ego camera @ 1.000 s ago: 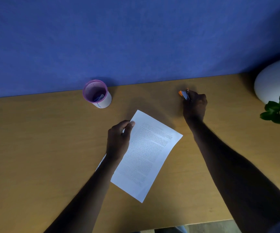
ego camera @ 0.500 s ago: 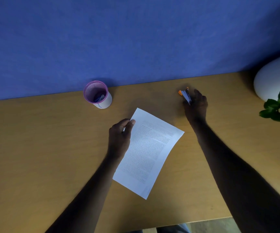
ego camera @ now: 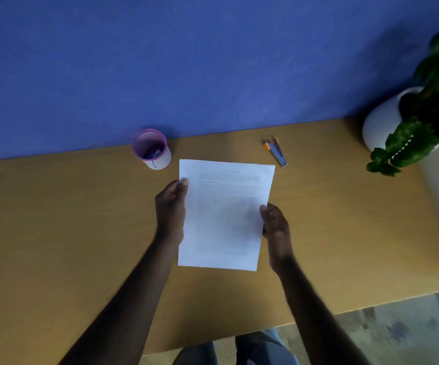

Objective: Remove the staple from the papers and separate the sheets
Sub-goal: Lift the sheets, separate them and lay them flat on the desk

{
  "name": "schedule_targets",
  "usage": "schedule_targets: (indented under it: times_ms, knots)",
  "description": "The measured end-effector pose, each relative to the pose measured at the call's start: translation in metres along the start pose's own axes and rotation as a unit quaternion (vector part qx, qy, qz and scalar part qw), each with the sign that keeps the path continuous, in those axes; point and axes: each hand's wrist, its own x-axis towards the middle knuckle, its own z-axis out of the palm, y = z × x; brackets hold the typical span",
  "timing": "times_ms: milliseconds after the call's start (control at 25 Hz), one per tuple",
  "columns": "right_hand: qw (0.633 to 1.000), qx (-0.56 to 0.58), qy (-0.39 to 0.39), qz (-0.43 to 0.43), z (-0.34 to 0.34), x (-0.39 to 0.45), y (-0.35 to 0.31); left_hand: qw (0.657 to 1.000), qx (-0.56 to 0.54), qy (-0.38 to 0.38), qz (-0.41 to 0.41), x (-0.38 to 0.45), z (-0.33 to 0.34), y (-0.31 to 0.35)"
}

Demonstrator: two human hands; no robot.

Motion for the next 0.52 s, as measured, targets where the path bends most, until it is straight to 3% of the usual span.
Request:
schedule_targets:
  times_ms: [160,240,440,520]
  knots:
    - [0.988,-0.146,-0.009,-0.039,0.004,-0.035,0.015,0.992,-0.103,0.042,-0.061,-0.007,-0.011,0.009]
    - [0.985,-0.164,0.006,-0.056,0.004,-0.049,0.017,0.990,-0.116,0.035,-0.072,-0.015,-0.018,0.015]
    - [0.984,-0.164,0.022,-0.067,0.001,-0.057,0.013,0.990,-0.039,-0.084,-0.109,-0.032,-0.034,0.006]
    - [0.986,-0.150,0.033,-0.061,0.004,-0.054,0.011,0.990,0.018,-0.091,-0.110,-0.050,-0.035,-0.009]
